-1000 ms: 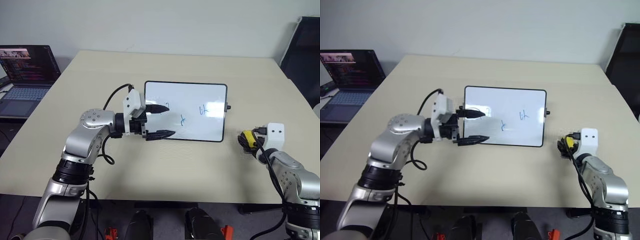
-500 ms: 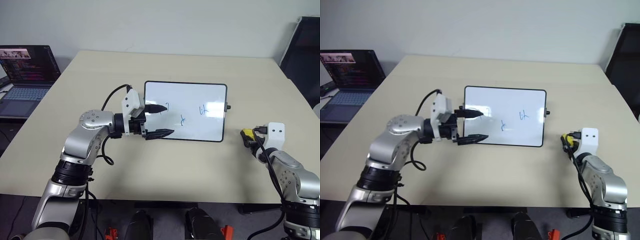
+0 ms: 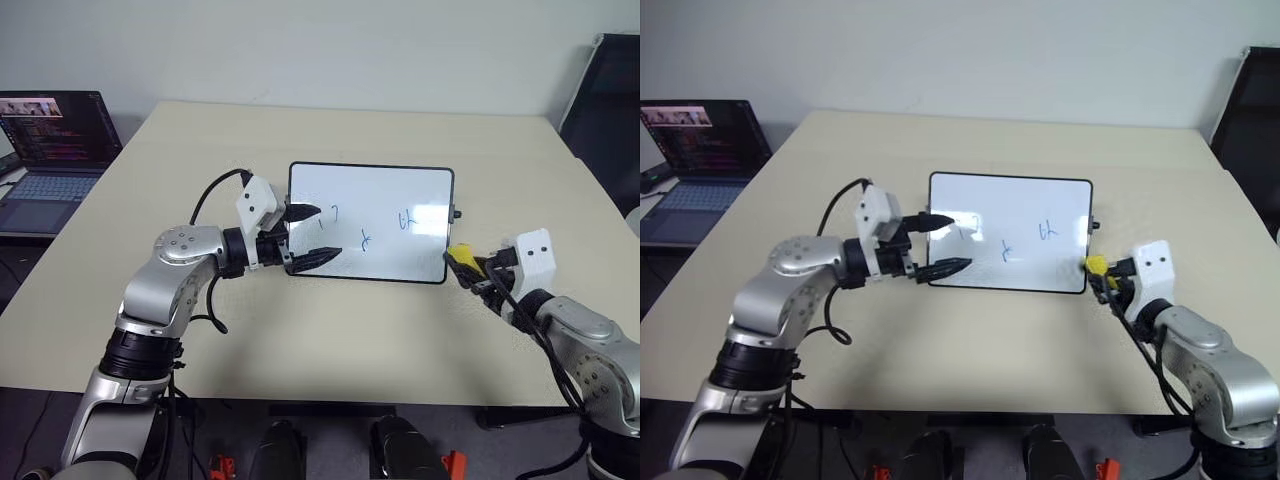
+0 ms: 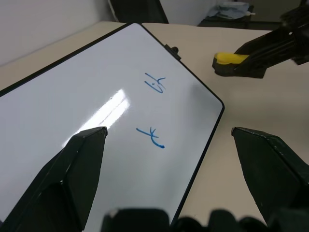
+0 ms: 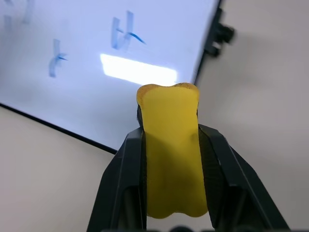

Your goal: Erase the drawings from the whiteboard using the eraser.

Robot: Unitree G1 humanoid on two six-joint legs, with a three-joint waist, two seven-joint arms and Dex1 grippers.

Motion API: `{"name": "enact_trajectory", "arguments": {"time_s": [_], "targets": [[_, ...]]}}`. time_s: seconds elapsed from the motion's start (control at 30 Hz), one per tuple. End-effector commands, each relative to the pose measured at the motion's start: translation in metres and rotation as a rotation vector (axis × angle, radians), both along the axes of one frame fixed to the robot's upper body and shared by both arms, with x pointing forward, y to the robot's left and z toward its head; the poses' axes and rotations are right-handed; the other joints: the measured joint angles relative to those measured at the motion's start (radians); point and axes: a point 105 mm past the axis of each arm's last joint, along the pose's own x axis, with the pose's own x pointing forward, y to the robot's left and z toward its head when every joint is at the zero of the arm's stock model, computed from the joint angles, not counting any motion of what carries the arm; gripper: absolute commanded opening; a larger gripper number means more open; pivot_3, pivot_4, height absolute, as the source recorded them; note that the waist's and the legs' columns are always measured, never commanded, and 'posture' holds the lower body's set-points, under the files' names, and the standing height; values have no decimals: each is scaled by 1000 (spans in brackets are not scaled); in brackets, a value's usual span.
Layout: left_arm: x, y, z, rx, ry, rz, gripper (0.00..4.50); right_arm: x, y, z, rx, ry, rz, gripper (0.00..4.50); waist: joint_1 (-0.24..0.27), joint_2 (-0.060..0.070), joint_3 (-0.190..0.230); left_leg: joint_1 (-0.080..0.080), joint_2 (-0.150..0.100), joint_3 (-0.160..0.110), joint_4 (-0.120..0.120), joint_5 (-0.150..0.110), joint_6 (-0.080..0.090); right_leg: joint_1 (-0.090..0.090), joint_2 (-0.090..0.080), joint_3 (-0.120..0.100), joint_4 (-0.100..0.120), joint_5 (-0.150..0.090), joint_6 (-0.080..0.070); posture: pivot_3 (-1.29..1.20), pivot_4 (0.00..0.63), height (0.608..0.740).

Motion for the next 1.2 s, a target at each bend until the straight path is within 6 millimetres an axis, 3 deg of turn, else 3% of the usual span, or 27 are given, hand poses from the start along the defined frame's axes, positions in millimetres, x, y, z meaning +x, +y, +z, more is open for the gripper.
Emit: {"name": "enact_trajectory", "arguments": {"time_s": [0.03, 0.13, 0.27, 0.4, 0.5, 0.63, 0.7, 1.0, 1.2], "targets": [[-3, 3, 7, 4, -25, 10, 4500, 6, 22, 22, -79, -101, 88, 1120, -1, 0, 0, 0, 0, 0, 0, 0, 0, 0, 0, 0, 0, 0, 0, 0, 150, 740], [-7, 3, 2, 23, -3, -12, 4500, 25, 29, 28, -146, -154, 86, 1120, -1, 0, 0, 0, 0, 0, 0, 0, 0, 0, 0, 0, 0, 0, 0, 0, 150, 740], [-10, 4, -1, 36, 9, -26, 4500, 54, 25, 37, -238, -241, 17, 1120, 1, 0, 0, 0, 0, 0, 0, 0, 0, 0, 0, 0, -1, 0, 0, 0, 150, 740], [-14, 6, -4, 46, 16, -38, 4500, 71, 28, 37, -289, -284, 5, 1120, 4, 0, 0, -1, 0, 0, -1, 0, 0, -1, 0, -1, -1, 0, 1, 0, 150, 740], [-17, 6, -4, 44, 19, -46, 4500, 75, 36, 28, -316, -282, 41, 1120, 4, 0, 0, -1, 0, 0, -2, 0, 0, -1, 0, -1, -1, 2, 3, 0, 150, 740], [-16, 10, -4, 38, 16, -32, 4500, 67, 52, -3, -411, -183, 184, 1120, 4, 0, 0, -1, 0, 0, -2, 0, 0, -1, 0, -1, 0, 2, 4, 0, 150, 740], [-15, 11, -3, 35, 15, -27, 4500, 65, 53, -9, -435, -157, 210, 1120, 4, 0, 0, -1, 0, 0, -1, 0, 0, -1, 0, -1, 0, 2, 4, 0, 150, 740], [-21, 10, -7, 43, 35, -73, 4500, 92, 31, 18, -527, -298, 26, 1120, 3, 0, 0, 0, 0, 0, 7, 0, 0, 1, 0, -1, 1, 2, -1, 0, 150, 740], [-22, 10, -8, 41, 36, -77, 4500, 76, 33, -17, -523, -123, 142, 1120, 3, -1, 0, 0, 1, 0, 7, 0, 0, 2, 0, -1, 1, 2, 0, 0, 150, 740]]}}
